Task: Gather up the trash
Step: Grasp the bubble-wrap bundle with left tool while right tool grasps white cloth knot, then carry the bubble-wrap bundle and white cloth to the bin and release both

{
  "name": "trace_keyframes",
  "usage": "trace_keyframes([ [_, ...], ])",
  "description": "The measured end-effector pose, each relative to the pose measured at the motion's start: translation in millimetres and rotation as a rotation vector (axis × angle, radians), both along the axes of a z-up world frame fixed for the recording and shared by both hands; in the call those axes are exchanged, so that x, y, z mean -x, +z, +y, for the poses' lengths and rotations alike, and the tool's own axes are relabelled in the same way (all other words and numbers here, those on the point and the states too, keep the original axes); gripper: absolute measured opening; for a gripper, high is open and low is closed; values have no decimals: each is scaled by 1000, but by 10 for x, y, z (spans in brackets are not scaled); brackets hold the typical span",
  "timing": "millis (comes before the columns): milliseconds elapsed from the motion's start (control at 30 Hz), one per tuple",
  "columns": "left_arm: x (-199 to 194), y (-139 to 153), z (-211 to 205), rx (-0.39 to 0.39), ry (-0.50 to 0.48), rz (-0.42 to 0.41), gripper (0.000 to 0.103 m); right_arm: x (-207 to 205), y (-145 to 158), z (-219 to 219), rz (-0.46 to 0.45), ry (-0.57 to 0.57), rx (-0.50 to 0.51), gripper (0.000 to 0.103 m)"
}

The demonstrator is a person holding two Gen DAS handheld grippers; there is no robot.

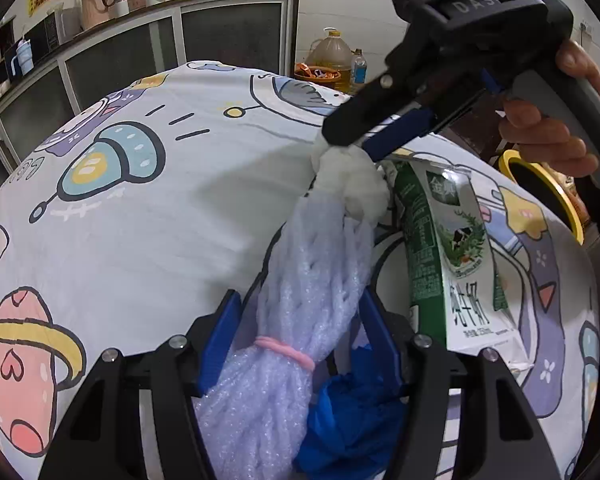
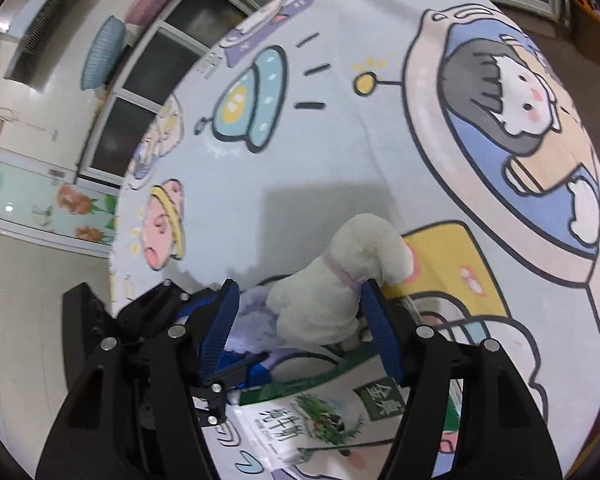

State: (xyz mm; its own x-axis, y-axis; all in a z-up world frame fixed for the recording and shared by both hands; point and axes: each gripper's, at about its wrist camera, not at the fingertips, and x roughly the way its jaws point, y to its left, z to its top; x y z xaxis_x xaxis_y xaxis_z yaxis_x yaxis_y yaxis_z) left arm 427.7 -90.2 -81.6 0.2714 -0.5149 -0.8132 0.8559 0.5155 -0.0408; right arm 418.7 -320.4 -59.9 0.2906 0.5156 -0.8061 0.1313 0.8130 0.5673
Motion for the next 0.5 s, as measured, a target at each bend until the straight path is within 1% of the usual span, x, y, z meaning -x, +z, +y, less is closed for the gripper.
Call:
trace_keyframes([
  [33, -9, -10, -11, -1, 1, 0, 58, -17, -20, 18, 6, -2, 11, 61],
  [100, -40, -18, -19, 5, 11, -2, 51, -53, -31, 45, 6, -9, 37, 58],
  [167, -91, -21, 1, 15, 28, 7, 38, -81, -30, 92, 3, 9, 69, 48],
  [200, -123, -18, 18, 21, 42, 14, 35, -90, -36, 113, 5, 15, 97, 37],
  [233, -127, -16, 32, 25, 48, 18, 31, -96, -33, 127, 3, 22, 163, 17],
  [267, -127, -12, 41, 28, 50, 19, 29, -98, -30, 119, 0, 23, 170, 13],
  [333, -110, 1, 41, 22, 56, 8, 28, -106, -32, 103, 1, 28, 165, 12],
  [400, -83, 22, 39, 19, 61, -1, 27, -84, -12, 84, -15, 22, 158, 8],
  [467, -53, 77, 68, 20, 71, -7, 27, -29, 45, 93, -35, 24, 162, 3],
  [500, -44, 107, 90, 22, 76, -8, 27, -6, 80, 105, -46, 25, 165, 2],
])
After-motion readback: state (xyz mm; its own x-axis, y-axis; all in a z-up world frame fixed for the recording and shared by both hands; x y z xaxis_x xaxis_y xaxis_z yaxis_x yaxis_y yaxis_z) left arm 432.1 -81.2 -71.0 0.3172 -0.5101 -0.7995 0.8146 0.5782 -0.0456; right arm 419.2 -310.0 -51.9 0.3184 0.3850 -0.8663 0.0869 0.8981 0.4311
